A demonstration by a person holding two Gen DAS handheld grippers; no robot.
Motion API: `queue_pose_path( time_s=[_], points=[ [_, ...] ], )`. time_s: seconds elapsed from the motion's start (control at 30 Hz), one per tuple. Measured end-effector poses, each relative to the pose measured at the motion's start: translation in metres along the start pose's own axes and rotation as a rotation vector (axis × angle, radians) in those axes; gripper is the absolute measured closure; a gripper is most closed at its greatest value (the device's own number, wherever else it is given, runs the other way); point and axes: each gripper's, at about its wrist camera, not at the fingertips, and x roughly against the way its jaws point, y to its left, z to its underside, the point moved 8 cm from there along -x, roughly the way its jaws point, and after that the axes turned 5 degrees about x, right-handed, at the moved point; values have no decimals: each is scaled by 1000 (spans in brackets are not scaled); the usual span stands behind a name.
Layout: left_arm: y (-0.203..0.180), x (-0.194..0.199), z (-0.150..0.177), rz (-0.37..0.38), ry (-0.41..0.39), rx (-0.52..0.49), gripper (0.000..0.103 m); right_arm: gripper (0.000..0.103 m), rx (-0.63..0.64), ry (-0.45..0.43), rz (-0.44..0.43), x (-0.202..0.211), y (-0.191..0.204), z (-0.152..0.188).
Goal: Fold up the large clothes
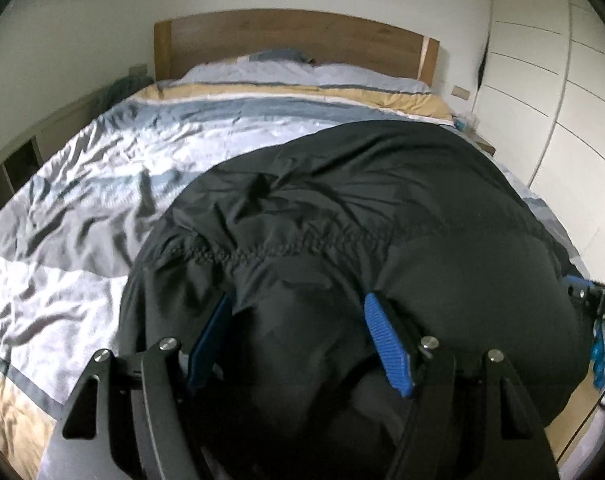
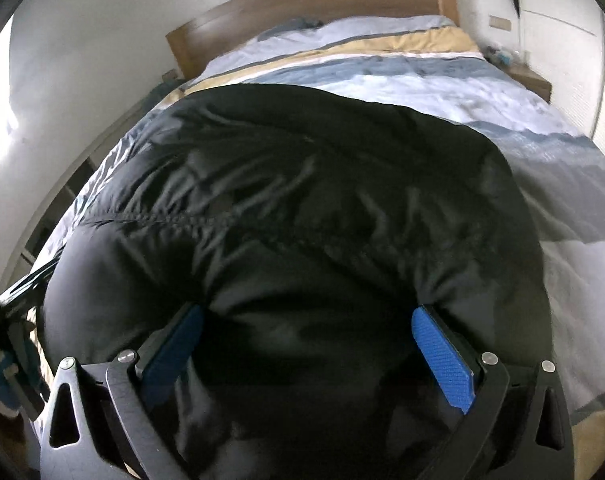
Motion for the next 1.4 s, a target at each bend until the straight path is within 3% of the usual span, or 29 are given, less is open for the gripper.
queue_pose_path(
  time_s=[0.23, 0.6, 0.73, 0.87, 1.0, 1.13, 1.4],
  points=[
    [-6, 21, 3, -11, -38, -72, 36, 0, -28, -14, 34, 22, -16, 10],
    [9, 38, 1, -21, -44, -62, 35, 0, -142, -81, 85, 68, -76, 15],
    [33, 41, -6, 7, -40, 5, 22, 0, -209, -72, 52, 72, -94, 20],
    [83, 27, -8, 120, 37, 199, 21, 0, -277, -35, 2, 63, -109, 32],
    [124, -3, 4, 175, 145, 313, 21, 0, -360, 3, -73, 45, -125, 42],
    [129, -29, 19, 297, 255, 372, 21, 0, -443, 34, -182, 21, -132, 51],
    [131, -64, 28, 597, 351, 578, 21, 0, -532, 127, -363, -36, -122, 67]
  ],
)
